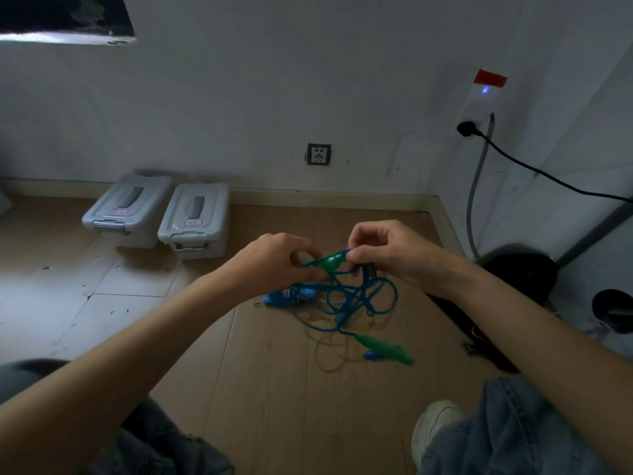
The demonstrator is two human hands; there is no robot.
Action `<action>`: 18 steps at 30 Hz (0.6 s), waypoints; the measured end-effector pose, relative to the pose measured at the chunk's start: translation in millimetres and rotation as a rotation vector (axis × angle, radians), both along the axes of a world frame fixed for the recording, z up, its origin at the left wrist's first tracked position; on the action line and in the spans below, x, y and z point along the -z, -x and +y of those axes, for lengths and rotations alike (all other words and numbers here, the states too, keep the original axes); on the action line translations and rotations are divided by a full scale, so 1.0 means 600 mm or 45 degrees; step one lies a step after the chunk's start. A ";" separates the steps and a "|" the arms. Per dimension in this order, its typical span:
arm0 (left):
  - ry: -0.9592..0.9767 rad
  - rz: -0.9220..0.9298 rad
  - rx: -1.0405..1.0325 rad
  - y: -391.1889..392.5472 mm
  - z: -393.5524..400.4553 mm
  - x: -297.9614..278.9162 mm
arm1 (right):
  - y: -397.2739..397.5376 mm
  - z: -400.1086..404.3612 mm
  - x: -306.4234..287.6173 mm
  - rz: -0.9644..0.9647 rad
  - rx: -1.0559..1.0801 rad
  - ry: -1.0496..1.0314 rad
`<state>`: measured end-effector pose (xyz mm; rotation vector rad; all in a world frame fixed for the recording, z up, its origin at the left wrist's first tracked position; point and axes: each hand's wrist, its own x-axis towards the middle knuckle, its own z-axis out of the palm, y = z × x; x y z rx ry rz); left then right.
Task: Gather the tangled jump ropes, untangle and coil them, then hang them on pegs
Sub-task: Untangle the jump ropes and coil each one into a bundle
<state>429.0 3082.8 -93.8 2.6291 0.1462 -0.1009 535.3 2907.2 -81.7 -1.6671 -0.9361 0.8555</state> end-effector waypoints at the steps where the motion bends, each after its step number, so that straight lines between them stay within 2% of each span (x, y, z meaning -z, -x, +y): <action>1: 0.124 0.034 0.036 0.003 0.002 -0.002 | -0.003 -0.004 -0.005 0.070 -0.027 -0.004; 4: 0.615 0.107 0.165 0.017 -0.001 -0.013 | -0.007 -0.011 -0.020 0.185 -0.114 -0.034; 7: 0.876 0.186 0.139 0.026 -0.004 -0.020 | -0.009 -0.014 -0.025 -0.075 -0.039 -0.003; 12: 0.910 0.266 0.078 0.024 0.005 -0.016 | 0.006 -0.010 -0.019 -0.405 -0.092 0.111; 15: 0.909 0.283 0.002 0.018 0.010 -0.013 | 0.017 -0.008 -0.022 -0.552 -0.032 -0.006; 18: 0.929 0.338 -0.008 0.018 0.010 -0.014 | 0.020 -0.007 -0.024 -0.904 -0.052 -0.065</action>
